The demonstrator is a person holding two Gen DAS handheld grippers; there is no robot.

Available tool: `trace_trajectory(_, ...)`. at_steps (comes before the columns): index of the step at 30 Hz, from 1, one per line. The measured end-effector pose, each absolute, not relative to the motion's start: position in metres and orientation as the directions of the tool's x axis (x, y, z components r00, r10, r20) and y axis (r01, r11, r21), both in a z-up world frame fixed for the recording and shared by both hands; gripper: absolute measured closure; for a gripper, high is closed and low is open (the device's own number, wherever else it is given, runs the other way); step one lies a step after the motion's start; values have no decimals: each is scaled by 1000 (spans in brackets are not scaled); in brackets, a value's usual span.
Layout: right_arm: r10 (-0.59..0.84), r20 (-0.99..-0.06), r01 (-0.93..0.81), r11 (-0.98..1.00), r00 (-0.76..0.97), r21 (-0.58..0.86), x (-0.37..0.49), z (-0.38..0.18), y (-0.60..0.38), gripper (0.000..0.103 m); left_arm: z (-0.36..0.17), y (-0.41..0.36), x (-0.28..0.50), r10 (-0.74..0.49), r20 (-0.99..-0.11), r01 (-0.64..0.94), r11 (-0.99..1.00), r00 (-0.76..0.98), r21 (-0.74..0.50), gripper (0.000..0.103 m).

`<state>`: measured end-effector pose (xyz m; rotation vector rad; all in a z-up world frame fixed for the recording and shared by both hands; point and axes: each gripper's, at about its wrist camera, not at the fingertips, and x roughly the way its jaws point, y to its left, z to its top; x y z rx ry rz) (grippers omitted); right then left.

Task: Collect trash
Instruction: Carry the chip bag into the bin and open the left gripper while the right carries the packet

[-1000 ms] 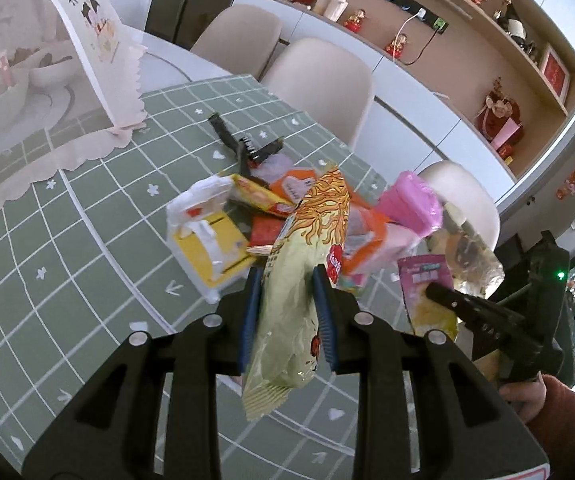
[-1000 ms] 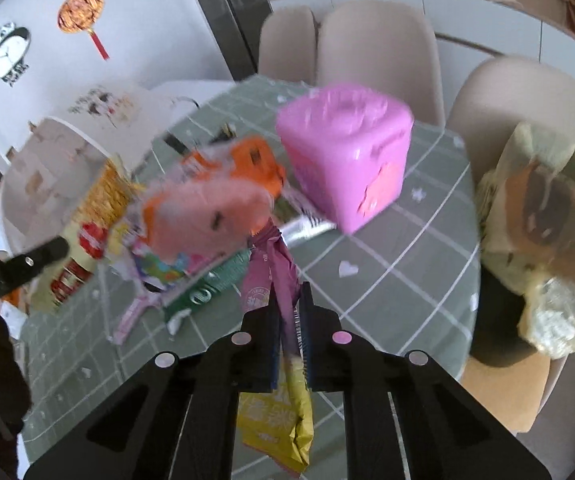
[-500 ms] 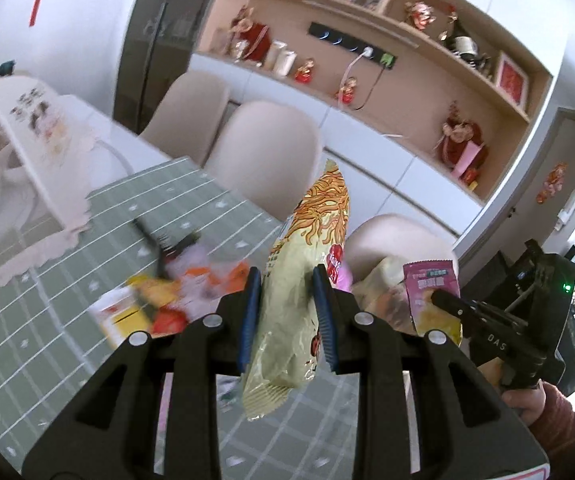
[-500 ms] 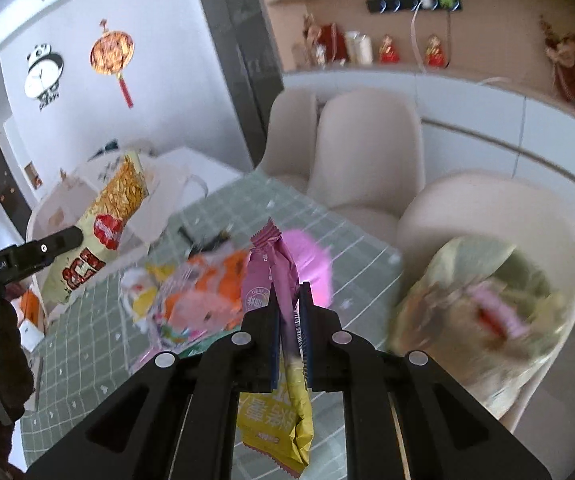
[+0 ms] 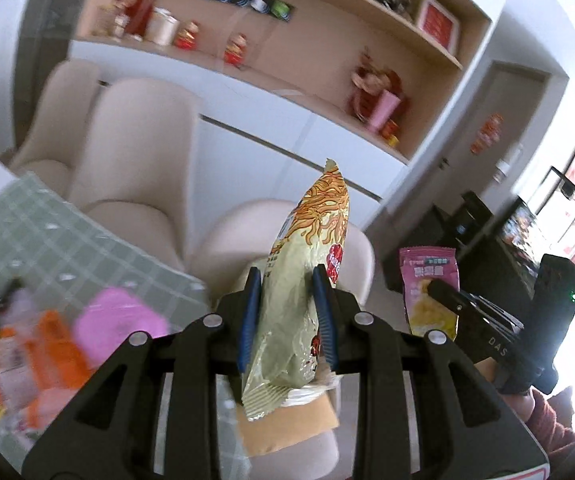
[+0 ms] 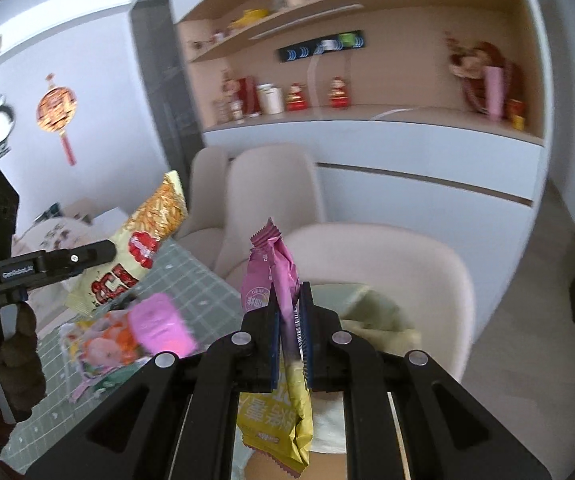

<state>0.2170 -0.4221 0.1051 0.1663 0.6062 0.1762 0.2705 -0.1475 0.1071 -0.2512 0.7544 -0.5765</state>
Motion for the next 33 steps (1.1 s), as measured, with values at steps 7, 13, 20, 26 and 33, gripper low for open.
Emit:
trace_trajectory(7,122,-569,-3,979,813,204,213,91,-476,92,73,-215,308,-626,-617,441,778,477,-448,77)
trace_trajectory(13,107,-585,36,973,804,227,221,74,-505,92,29,-253,336,-598,-701,434,790,388,-433,77)
trace_trajectory(20,126,-621,42,967,774,249,245,48,-515,93,-24,-295,371,-512,-800,418,831,312,-368,77)
trace_trajectory(26,140,-639,37,966,756,256,265,32,-525,93,-53,-332,389,-388,-880,438,865,274,-245,77)
trace_trajectory(33,150,-655,67,953,741,295,279,13,-543,93,-69,-359,374,-288,-941,511,844,176,-163,77)
